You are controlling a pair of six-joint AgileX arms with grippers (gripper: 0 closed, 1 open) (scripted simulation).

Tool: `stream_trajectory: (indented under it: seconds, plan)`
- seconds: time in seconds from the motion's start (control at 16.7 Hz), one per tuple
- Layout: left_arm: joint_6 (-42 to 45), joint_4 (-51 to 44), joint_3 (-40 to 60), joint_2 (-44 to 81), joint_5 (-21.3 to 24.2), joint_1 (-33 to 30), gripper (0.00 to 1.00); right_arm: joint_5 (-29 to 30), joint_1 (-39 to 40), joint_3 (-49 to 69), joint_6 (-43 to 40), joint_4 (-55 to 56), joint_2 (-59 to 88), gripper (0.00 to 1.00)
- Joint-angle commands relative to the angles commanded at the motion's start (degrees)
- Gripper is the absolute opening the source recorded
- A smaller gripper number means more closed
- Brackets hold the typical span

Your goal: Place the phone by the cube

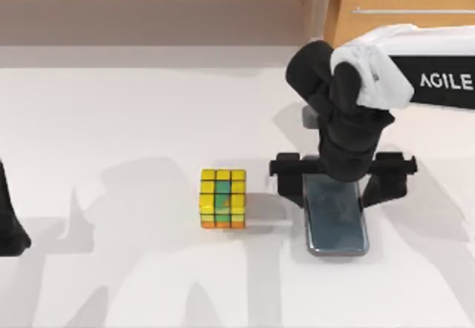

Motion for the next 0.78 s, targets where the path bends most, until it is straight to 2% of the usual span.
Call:
stream_trajectory:
  seconds: [0.48,0.78]
  plan:
    - [0.0,0.0,0.0,0.0,0.0,0.0,1.0,0.0,0.0,0.0,0.0,0.0,0.0,0.98]
    - [0.0,0.0,0.0,0.0,0.0,0.0,1.0,0.0,0.0,0.0,0.0,0.0,0.0,1.0]
